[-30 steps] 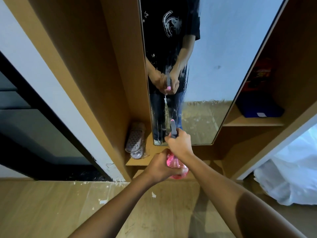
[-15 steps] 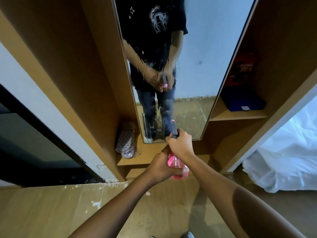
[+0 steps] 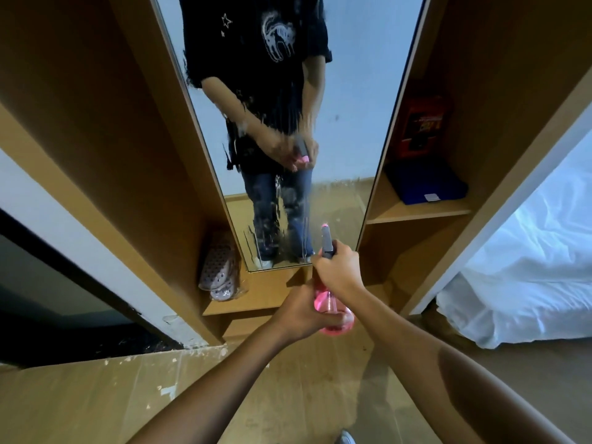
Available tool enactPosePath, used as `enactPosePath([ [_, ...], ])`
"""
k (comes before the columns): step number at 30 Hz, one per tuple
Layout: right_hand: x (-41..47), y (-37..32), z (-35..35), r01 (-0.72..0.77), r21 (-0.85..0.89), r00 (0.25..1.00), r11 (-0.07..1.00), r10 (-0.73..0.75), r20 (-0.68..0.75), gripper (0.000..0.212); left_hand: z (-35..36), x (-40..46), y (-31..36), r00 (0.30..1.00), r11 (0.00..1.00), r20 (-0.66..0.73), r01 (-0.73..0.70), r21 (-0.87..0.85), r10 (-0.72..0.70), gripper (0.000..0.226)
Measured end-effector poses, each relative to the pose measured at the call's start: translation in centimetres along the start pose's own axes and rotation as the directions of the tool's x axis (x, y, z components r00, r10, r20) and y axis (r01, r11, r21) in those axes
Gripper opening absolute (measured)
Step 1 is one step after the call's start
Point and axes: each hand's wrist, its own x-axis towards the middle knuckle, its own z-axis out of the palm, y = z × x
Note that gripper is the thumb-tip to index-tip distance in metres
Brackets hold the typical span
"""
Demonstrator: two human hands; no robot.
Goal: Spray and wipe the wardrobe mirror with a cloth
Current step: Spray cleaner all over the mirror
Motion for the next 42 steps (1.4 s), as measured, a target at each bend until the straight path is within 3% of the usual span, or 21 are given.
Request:
enactPosePath([
  [9, 0.8, 1.7, -3.0, -0.030, 0.098, 0.998, 0.995, 0.036, -0.061, 0.008, 2.6, 2.0, 1.1, 0.999, 1.000, 0.015, -0.028, 0.010, 0.028, 0.057],
  [17, 1.6, 3.3, -5.4, -0.055, 0.044, 0.995, 0.998, 0.058, -0.078, 0.008, 5.1, 3.6, 1.5, 0.998, 0.999, 0.064, -0.023, 0.046, 0.020, 0.060],
  [23, 1.7, 4.6, -5.9, -0.091, 0.116, 0.995, 0.989, 0.095, -0.027, 0.013, 6.4, 4.2, 0.7, 0.996, 0.998, 0.084, 0.012, 0.055, -0.017, 0.059],
  [28, 2.3, 6.0, -5.2, -0.130, 0.069, 0.991, 0.989, 0.130, 0.006, 0.007, 7.4, 4.5, -0.2, 0.995, 0.998, 0.077, 0.054, 0.023, -0.055, 0.052],
  [34, 2.9, 7.9, -4.0, -0.198, 0.076, 0.978, 0.977, 0.192, 0.081, 0.021, 7.9, 4.7, -1.9, 0.990, 0.995, 0.102, 0.102, -0.010, -0.100, 0.056],
  [42, 3.8, 8.5, -2.6, -0.188, -0.030, 0.982, 0.982, 0.188, 0.026, 0.007, 8.0, 4.8, -3.3, 0.986, 0.988, 0.094, 0.145, -0.044, -0.141, 0.053],
])
